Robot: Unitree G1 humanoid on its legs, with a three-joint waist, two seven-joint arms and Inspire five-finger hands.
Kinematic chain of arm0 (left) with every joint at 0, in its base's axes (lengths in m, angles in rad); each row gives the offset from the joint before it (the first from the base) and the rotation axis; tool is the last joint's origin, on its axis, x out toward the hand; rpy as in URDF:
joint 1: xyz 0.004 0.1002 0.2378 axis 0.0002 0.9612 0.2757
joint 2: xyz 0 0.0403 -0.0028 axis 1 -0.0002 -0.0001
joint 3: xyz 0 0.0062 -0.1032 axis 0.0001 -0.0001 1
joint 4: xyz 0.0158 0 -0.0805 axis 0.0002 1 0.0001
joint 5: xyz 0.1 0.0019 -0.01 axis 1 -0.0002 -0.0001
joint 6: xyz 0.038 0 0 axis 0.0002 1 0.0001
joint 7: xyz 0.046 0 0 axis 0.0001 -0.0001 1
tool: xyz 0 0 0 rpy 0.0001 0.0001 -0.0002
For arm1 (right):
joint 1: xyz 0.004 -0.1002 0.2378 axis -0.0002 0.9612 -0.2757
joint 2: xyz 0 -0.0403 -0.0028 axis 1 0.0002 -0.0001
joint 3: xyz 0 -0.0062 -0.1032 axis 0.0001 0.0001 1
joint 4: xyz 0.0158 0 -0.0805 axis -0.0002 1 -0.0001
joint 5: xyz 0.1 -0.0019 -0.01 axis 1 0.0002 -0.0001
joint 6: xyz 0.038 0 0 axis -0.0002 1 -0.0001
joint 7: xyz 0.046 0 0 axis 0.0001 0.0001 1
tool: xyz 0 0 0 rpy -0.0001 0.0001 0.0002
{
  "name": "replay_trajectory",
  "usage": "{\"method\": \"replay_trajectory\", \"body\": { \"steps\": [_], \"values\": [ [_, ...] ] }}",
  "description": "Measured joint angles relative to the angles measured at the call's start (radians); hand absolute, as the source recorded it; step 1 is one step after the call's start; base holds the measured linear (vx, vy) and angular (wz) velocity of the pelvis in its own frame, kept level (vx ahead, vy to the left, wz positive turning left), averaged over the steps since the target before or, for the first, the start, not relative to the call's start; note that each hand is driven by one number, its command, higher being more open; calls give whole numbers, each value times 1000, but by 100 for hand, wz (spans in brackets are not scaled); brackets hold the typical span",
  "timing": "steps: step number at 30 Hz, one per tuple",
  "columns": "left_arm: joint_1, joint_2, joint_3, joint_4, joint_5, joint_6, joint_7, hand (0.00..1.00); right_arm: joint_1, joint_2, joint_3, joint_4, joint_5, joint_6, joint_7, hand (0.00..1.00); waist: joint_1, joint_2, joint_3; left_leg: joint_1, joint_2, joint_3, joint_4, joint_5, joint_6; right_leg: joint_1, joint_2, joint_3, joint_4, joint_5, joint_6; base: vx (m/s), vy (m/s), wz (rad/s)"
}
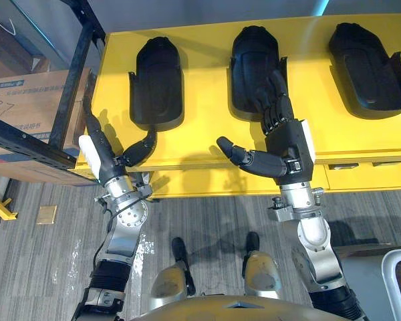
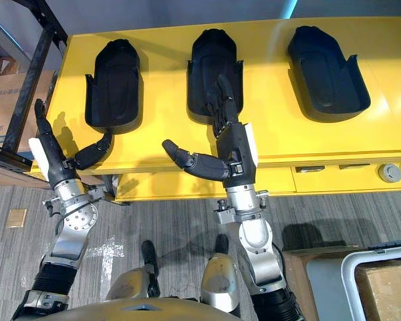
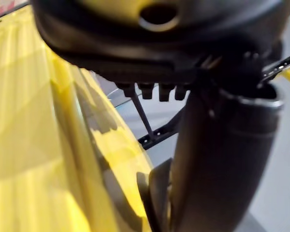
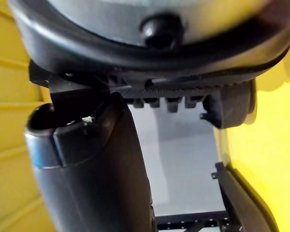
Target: Walk over and take three plastic housings, then place them on the shelf
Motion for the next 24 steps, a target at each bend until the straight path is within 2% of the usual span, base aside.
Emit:
{"method": "replay_trajectory", "body": {
  "steps": [8,15,19,24],
  "values": [
    [-5,1,26,30,-7,26,3,100,0,-10,-1,0,1,7,45,100,-19,5,-3,12,0,20,0,-2,0,-2,3,21,-1,4,4,0,5,-7],
    [-44,1,30,79,-66,56,7,100,-1,-16,-3,0,2,9,45,100,-23,11,-7,14,-1,33,0,-2,0,-7,4,35,-6,13,6,-4,8,-4],
    [-70,1,40,117,-91,67,7,100,-10,-16,-5,-1,1,16,45,100,-23,28,-18,8,-3,44,0,-2,0,-8,6,45,-33,31,9,-6,18,-8],
    [-79,1,52,119,-94,87,9,100,-8,-16,-15,-5,1,27,39,100,-28,32,-20,8,-3,48,0,-2,1,-7,8,49,-42,38,10,1,6,-3]
  ]
}}
